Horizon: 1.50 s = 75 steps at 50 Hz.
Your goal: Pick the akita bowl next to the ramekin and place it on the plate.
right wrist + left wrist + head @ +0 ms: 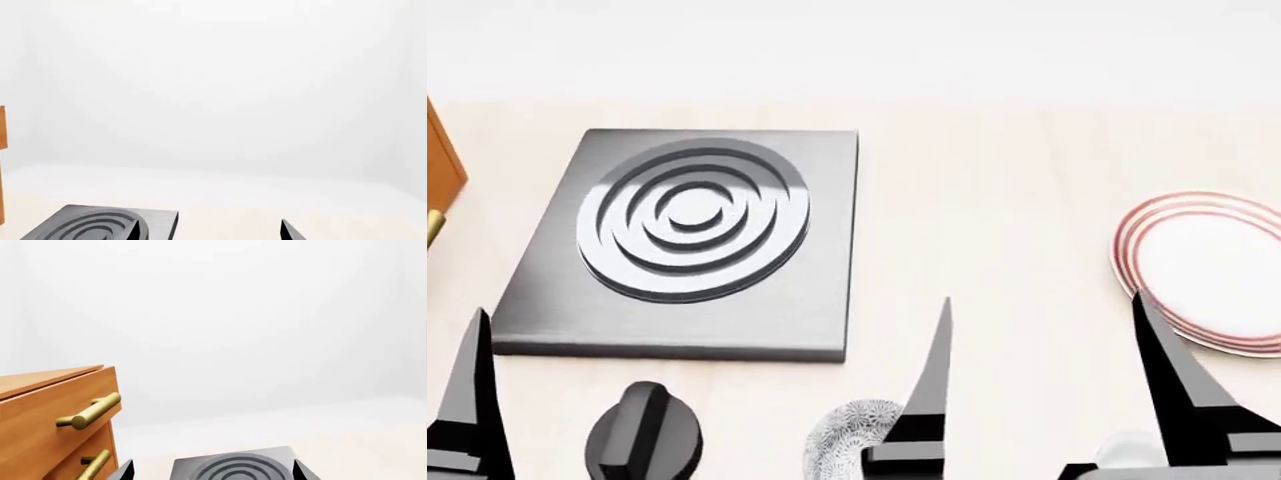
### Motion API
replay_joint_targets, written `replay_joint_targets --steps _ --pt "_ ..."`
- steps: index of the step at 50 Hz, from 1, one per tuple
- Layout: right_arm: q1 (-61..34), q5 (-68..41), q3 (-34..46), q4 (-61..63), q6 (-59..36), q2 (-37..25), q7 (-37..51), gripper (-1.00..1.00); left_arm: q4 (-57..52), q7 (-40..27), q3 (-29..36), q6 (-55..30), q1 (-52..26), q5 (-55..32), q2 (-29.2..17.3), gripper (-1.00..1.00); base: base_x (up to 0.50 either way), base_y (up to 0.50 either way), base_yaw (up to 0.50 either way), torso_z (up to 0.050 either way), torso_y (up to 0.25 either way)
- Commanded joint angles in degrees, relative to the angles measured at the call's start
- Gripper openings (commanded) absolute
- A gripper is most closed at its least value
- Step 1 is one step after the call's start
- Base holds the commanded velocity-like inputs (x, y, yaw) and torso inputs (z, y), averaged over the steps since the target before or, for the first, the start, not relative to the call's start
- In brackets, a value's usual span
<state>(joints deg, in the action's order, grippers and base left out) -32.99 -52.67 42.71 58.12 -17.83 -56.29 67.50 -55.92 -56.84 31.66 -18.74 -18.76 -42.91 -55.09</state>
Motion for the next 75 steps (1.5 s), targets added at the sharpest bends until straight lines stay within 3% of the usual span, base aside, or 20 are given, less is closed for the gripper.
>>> replay_joint_targets --steps 1,75 --pt "-0.46 -0.26 0.63 -0.38 0.2 0.23 -0.61 1.0 0.33 0.18 0.39 0.16 -0.03 0.19 0.13 1.0 0.0 0.0 0.0 0.0 -0.123" --pt "-1.29 0.03 2.55 0.38 2.58 -2.33 0.99 1.0 0.96 -0.02 1.88 1.3 -0.08 0.46 -0.2 1.0 0.0 0.0 0.0 0.0 -0.135"
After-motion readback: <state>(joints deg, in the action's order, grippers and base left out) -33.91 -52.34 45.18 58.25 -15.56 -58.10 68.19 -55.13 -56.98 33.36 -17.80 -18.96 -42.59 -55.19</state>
